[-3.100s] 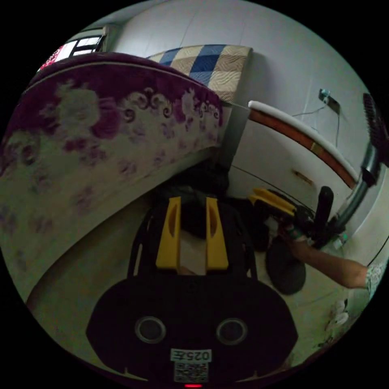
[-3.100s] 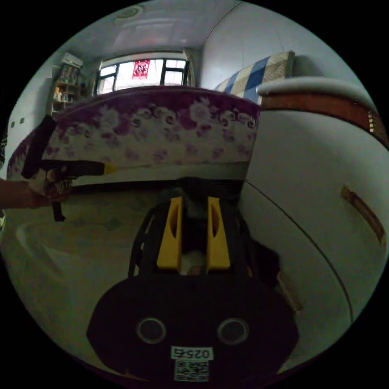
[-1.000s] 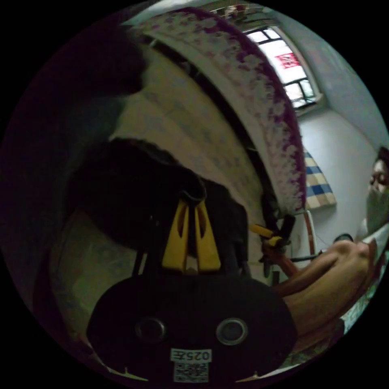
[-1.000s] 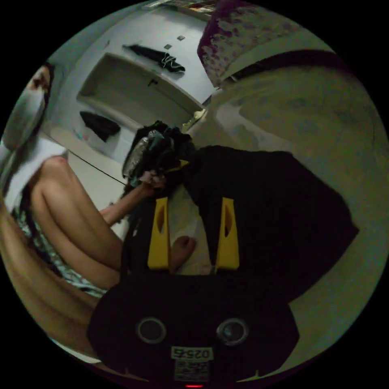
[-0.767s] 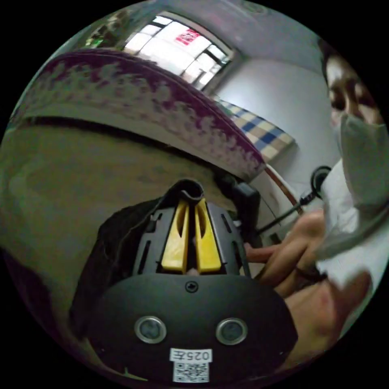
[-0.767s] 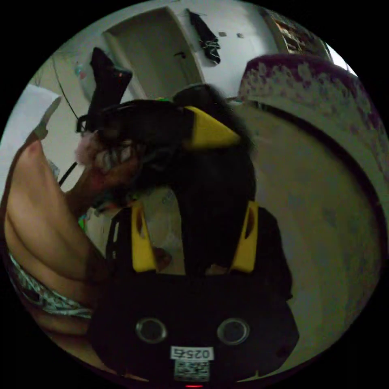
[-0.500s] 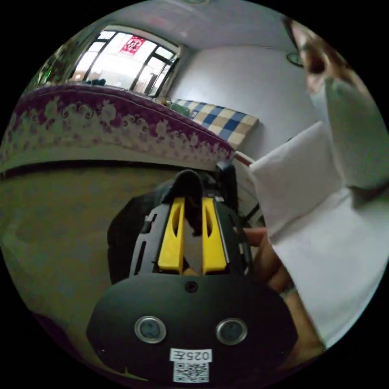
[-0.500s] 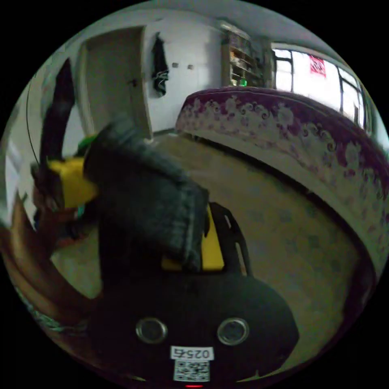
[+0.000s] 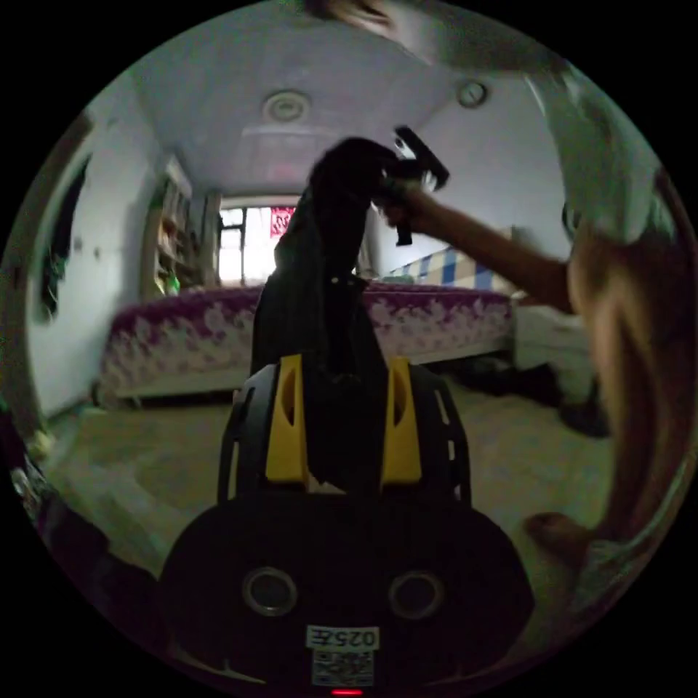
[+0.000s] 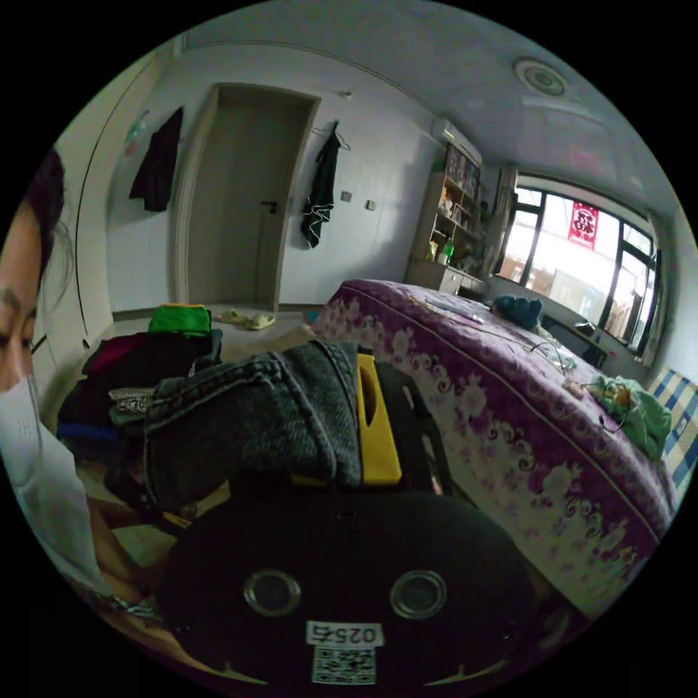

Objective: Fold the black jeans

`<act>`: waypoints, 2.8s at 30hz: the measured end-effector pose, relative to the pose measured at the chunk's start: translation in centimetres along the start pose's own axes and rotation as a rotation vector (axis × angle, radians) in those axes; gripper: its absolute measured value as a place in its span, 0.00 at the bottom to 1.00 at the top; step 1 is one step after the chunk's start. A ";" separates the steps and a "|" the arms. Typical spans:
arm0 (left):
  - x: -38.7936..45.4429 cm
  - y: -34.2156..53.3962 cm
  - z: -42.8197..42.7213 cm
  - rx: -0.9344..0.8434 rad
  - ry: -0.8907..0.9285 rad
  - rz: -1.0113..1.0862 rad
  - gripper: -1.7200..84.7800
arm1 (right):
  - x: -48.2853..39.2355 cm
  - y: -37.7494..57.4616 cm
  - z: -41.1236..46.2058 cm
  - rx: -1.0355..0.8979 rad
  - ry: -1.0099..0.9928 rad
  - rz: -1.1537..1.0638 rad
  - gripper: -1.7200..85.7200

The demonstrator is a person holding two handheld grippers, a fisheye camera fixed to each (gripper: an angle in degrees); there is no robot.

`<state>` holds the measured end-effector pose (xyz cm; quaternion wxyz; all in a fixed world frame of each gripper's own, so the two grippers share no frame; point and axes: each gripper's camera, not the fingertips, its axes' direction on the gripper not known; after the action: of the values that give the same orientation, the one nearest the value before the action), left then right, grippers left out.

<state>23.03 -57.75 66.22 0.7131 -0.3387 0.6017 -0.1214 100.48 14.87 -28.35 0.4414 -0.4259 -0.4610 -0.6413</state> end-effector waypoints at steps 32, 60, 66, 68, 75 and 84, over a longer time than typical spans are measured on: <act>21.4 -1.6 -1.1 0.015 -0.756 0.913 0.13 | -4.3 -1.9 4.7 -0.105 -0.210 0.098 0.04; -35.9 -3.4 16.3 -0.134 0.293 -1.708 0.00 | 0.2 -7.8 36.6 -0.781 0.111 -0.473 0.03; -36.6 21.2 13.1 -0.382 -0.174 -2.060 0.00 | -17.3 18.9 53.4 -0.926 -0.153 -0.725 0.04; -37.0 25.3 12.1 -0.329 -0.103 -2.101 0.00 | -20.4 24.1 52.4 -0.898 -0.197 -0.820 0.04; -37.9 27.4 12.1 -0.211 0.030 -1.994 0.00 | -12.2 24.7 49.7 -0.862 -0.347 -0.442 0.06; -40.1 24.6 13.0 -0.417 -0.166 -1.717 0.00 | -9.8 22.6 50.3 -0.948 -0.442 -0.267 0.08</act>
<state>19.60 -11.86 82.51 0.3411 -0.8040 0.0961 -0.4775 131.54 61.07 -22.13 0.0079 -0.6409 -0.2533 -0.7246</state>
